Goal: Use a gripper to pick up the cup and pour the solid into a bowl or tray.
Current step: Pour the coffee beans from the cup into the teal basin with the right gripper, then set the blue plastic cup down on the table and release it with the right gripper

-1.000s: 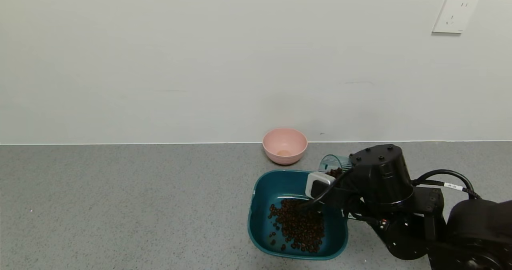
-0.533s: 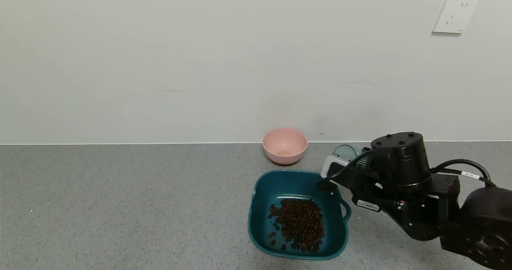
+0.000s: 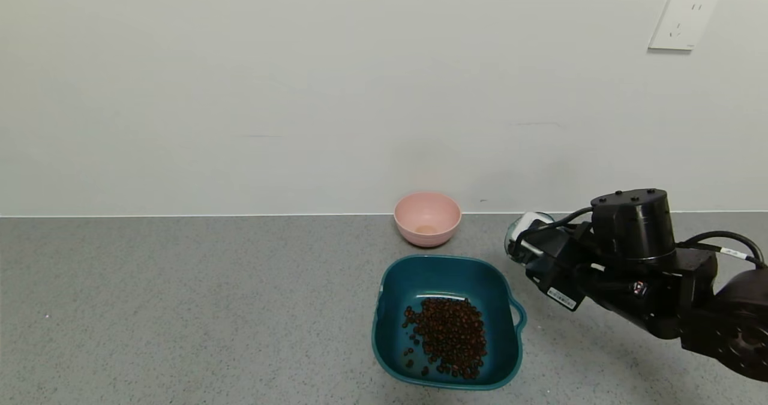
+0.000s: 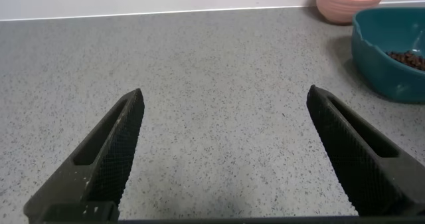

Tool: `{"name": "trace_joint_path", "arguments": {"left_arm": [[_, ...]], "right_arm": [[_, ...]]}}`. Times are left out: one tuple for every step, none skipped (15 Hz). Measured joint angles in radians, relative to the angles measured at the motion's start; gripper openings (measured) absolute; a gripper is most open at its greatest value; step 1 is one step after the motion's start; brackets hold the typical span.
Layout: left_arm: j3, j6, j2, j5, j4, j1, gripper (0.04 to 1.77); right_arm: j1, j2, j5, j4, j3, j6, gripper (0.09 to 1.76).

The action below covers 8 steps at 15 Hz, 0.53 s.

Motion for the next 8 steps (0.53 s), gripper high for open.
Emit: {"name": "trace_joint_path", "arguments": {"left_arm": [[0.0,0.0,0.0,0.0,0.0,0.0,1.76],[0.0,0.0,0.0,0.0,0.0,0.0,1.76],[0.0,0.0,0.0,0.0,0.0,0.0,1.76],[0.0,0.0,0.0,0.0,0.0,0.0,1.76],[0.0,0.0,0.0,0.0,0.0,0.0,1.76],[0.0,0.0,0.0,0.0,0.0,0.0,1.76],[0.0,0.0,0.0,0.0,0.0,0.0,1.76],[0.0,0.0,0.0,0.0,0.0,0.0,1.76]], "right_arm": [[-0.012,0.002,0.006,0.003,-0.003,0.056,1.35],[-0.021,0.004,0.01,0.01,-0.007,0.116,1.35],[-0.026,0.007,0.024,0.013,-0.01,0.189,1.35],[-0.028,0.009,0.042,0.013,-0.013,0.261,1.35],[-0.03,0.011,0.06,0.009,-0.016,0.33,1.35],[-0.031,0.013,0.075,0.0,-0.016,0.398,1.35],[-0.027,0.013,0.082,-0.005,-0.017,0.461,1.35],[-0.018,0.013,0.084,-0.009,-0.017,0.523,1.35]]}}
